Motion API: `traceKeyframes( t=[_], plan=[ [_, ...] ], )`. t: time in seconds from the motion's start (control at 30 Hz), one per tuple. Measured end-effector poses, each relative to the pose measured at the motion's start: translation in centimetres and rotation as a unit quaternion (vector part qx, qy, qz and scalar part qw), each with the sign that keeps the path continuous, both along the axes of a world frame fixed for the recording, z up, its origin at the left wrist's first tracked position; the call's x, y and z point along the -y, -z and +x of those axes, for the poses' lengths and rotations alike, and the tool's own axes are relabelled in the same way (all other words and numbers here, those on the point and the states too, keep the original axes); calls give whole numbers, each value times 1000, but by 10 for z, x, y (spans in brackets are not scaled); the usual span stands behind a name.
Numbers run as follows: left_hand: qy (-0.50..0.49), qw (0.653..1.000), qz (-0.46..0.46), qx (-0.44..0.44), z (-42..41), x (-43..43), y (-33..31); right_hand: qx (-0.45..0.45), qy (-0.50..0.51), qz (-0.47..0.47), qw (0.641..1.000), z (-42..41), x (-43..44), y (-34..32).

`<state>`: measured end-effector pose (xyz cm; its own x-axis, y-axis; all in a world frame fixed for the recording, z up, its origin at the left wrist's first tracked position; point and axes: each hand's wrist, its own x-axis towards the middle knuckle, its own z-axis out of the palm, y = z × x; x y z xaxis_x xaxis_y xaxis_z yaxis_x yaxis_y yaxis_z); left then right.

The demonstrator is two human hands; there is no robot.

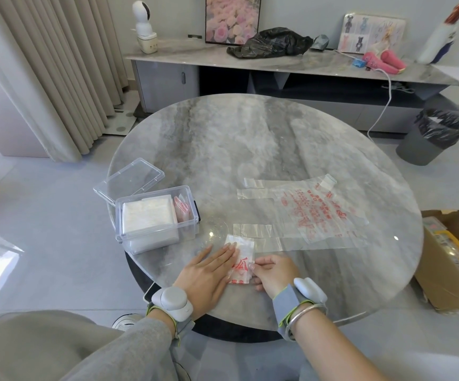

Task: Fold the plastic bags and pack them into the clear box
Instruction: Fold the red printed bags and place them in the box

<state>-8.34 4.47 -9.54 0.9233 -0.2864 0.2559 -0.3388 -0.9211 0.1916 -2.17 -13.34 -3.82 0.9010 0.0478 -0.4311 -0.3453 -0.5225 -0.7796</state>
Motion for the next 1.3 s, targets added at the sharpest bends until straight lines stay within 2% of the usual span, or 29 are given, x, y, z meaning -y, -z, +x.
traceKeyframes(
  t=[0.23, 0.57, 0.77, 0.93, 1.3],
  plan=[
    [-1, 1000, -20, 7, 2, 1, -1, 95, -109, -148, 978, -3, 5, -3],
    [-9, 999, -32, 5, 0, 1, -2, 63, -108, -161, 979, -22, 3, -9],
    [-11, 1000, -28, -3, 0, 1, -2, 104, -128, -190, 968, -24, 8, -7],
    [-6, 999, -41, -4, 0, 1, -4, 90, -163, -192, 963, -20, 6, -3],
    [-3, 999, -33, -35, -2, 2, -9, 173, -222, -304, 910, -32, 2, -16]
  ],
)
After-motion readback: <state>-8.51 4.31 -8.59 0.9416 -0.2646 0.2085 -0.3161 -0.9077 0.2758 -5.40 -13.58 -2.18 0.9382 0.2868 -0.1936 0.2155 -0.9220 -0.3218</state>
